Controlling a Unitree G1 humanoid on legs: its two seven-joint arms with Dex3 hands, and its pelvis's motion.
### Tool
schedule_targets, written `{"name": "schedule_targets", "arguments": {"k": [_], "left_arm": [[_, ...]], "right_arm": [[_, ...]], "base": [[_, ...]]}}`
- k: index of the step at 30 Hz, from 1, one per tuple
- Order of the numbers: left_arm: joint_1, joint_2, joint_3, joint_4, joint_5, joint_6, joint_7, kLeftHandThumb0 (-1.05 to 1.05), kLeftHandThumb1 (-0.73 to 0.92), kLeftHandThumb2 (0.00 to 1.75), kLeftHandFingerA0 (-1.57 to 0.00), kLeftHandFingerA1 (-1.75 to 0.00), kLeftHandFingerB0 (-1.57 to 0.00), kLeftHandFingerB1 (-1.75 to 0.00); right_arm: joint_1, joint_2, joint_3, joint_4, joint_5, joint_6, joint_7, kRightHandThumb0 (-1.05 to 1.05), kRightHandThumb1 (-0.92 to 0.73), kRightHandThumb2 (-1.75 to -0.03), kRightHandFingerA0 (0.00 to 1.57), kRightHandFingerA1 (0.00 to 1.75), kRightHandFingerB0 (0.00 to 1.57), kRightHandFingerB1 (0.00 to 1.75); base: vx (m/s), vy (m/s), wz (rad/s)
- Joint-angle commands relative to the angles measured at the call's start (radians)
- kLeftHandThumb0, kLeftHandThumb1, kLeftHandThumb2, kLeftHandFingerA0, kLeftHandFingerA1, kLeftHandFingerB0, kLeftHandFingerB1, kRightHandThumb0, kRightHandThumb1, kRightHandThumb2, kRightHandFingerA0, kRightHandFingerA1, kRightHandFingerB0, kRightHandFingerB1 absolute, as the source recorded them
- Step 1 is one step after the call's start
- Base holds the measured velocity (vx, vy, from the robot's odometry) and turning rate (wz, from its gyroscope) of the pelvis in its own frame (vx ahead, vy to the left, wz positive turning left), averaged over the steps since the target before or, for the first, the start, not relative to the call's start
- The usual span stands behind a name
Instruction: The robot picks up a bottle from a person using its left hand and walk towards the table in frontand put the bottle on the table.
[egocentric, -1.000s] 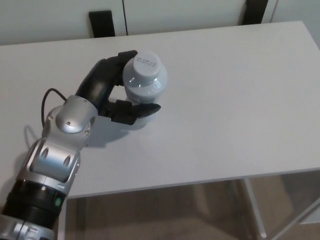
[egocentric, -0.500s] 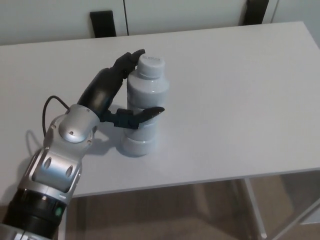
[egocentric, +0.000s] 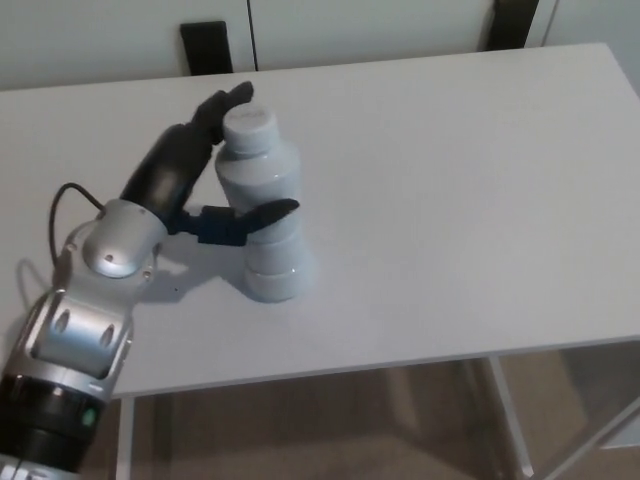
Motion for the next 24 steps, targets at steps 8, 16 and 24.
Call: {"name": "schedule_targets", "arguments": {"k": [8,16,24], "left_arm": [[0.123,0.197,0.118,-0.307,-0.116,0.066,-0.216,-0.73,0.41,0.72,0.0,0.0,0.0,0.0],[0.28,0.311,0.215,-0.517,-0.248,0.098,-0.343,-0.73,0.4,0.7,0.0,0.0,0.0,0.0],[0.615,0.302,0.445,-0.829,-0.408,0.072,-0.386,-0.74,0.47,0.57,0.0,-0.01,0.0,0.0]], "right_arm": [[-0.006,-0.012,0.006,0.007,-0.006,0.012,-0.001,-0.32,-0.73,-0.62,0.64,0.45,0.5,0.4],[-0.011,-0.003,0.014,0.017,-0.008,0.019,-0.001,-0.3,-0.72,-0.61,0.63,0.45,0.5,0.39],[-0.007,-0.014,0.019,0.009,-0.008,0.006,0.009,-0.31,-0.73,-0.62,0.62,0.45,0.51,0.4]], "base": [[0.0,0.0,0.0],[0.0,0.0,0.0],[0.0,0.0,0.0]]}}
